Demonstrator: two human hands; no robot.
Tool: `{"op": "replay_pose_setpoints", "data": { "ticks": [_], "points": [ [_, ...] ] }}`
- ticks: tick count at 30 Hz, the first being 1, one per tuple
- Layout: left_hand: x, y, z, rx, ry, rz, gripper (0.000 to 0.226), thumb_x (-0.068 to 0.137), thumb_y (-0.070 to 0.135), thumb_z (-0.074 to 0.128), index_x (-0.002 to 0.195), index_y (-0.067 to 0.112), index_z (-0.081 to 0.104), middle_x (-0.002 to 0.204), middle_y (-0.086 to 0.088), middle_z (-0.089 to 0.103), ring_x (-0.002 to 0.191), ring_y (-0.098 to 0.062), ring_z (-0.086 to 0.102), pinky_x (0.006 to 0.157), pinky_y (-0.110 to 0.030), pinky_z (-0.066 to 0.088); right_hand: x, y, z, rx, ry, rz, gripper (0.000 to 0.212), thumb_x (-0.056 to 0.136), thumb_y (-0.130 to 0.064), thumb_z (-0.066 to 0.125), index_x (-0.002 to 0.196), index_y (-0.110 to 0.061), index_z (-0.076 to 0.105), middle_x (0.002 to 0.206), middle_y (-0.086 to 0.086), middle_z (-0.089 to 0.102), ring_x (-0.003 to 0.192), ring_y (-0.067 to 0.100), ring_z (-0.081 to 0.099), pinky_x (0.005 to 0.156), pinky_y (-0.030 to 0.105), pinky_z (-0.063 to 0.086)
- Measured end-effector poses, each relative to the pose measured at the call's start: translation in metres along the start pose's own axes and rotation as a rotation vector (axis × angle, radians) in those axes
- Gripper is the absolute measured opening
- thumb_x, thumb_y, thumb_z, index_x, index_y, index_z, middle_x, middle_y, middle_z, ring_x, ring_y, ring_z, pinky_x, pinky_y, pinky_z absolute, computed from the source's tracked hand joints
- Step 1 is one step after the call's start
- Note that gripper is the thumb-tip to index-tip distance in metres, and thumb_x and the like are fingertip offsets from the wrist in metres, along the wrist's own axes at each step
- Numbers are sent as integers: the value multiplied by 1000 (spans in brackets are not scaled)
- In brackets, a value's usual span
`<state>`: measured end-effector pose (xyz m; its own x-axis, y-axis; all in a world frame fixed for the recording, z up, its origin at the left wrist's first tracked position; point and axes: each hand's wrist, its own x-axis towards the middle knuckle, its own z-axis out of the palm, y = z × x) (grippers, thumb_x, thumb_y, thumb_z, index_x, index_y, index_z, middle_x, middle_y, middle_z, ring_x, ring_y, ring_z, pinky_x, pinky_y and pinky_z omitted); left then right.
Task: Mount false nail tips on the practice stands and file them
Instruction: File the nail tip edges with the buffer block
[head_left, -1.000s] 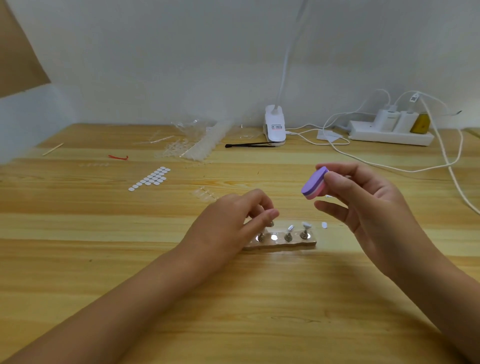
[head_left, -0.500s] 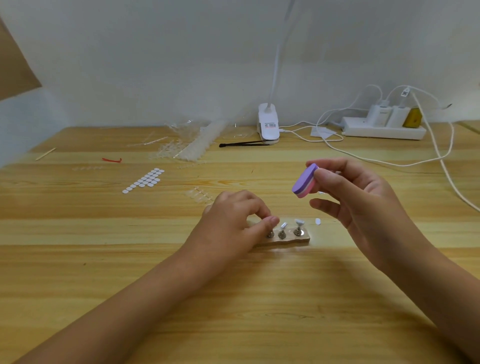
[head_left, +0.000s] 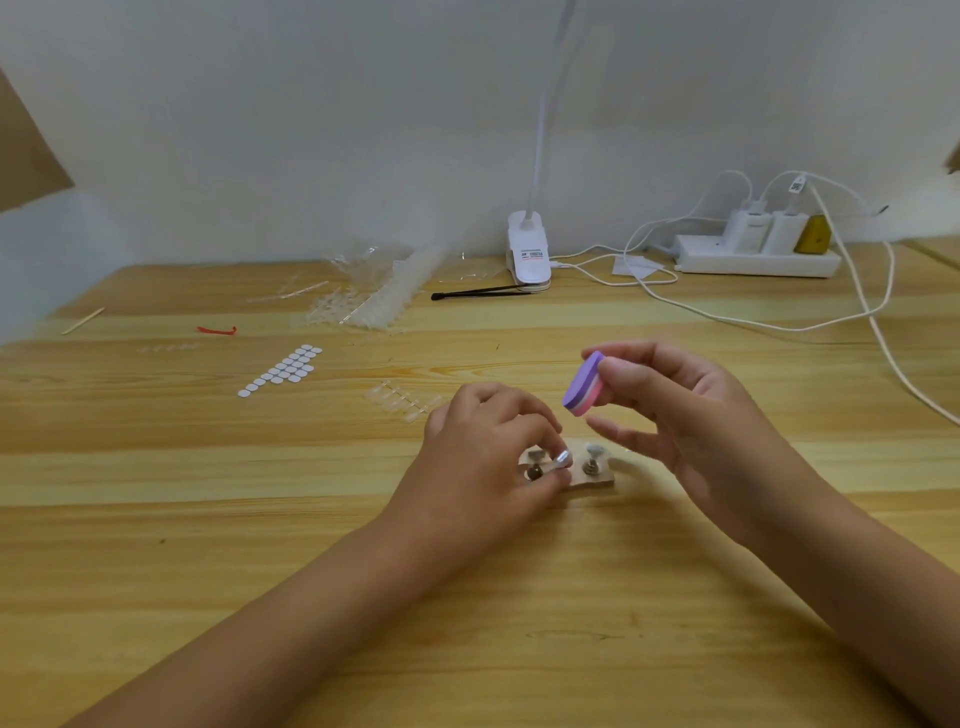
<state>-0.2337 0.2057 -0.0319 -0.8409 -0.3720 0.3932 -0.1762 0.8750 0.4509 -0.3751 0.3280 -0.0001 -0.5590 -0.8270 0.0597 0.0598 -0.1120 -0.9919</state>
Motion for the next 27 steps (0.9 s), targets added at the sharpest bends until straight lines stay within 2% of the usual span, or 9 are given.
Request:
{"op": "replay_pose_setpoints", "data": {
  "ticks": [4,9,11,13,16,19,22,24,27],
  "points": [
    [0,2,0,255,123,199,12,81,26,78,85,17,71,111,3,67,117,-30,53,96,-52,39,1,1,1,-29,-18,72,42,69,-35,70,106,-15,71,98,5,70,97,15,65,90,40,50],
    [0,2,-1,324,188,329,9,82,27,74,81,18,71,98,8,70,106,-27,59,95,-39,31,6,0,-7,42,-28,128,38,74,-33,69,107,-15,71,95,2,70,96,14,64,87,45,52],
    [0,2,-1,306,178,319,8,83,27,74,82,20,71,93,10,70,102,-26,62,96,-42,35,7,0,-8,57,-46,152,36,73,-31,69,105,-14,72,94,4,71,94,15,63,85,46,54],
    [0,1,-1,285,168,295,9,84,28,76,82,21,71,91,12,71,102,-25,62,96,-49,40,8,0,-9,61,-34,138,36,73,-31,69,104,-14,72,93,3,72,91,13,65,91,48,52],
    [-1,0,-1,264,142,274,9,85,28,77,84,21,71,88,13,71,101,-22,63,99,-54,40,8,2,-9,98,32,28,33,74,-30,68,103,-14,69,91,2,74,91,11,69,95,36,50],
    [-1,-1,-1,300,151,313,7,86,27,75,84,21,71,92,12,71,103,-22,63,102,-54,39,8,4,-8,148,3,38,32,74,-29,69,103,-14,70,92,4,73,91,13,68,92,38,55],
    [1,-1,-1,338,242,411,7,84,25,75,82,19,72,98,10,72,102,-23,65,98,-54,42,8,5,-7,146,-26,109,38,75,-28,68,109,-10,69,92,5,72,90,13,67,84,42,57],
    [1,2,-3,219,296,421,10,86,28,73,83,18,72,95,11,72,97,-20,65,93,-45,45,9,5,-7,162,-17,121,38,75,-27,68,108,-11,69,93,5,71,91,13,66,84,42,57],
    [-3,5,-9,-219,250,207,13,86,35,69,88,22,66,87,15,67,88,-7,62,82,-26,48,10,4,-11,204,12,92,36,74,-27,69,106,-11,70,91,5,71,88,14,66,86,40,58]
  ]
}}
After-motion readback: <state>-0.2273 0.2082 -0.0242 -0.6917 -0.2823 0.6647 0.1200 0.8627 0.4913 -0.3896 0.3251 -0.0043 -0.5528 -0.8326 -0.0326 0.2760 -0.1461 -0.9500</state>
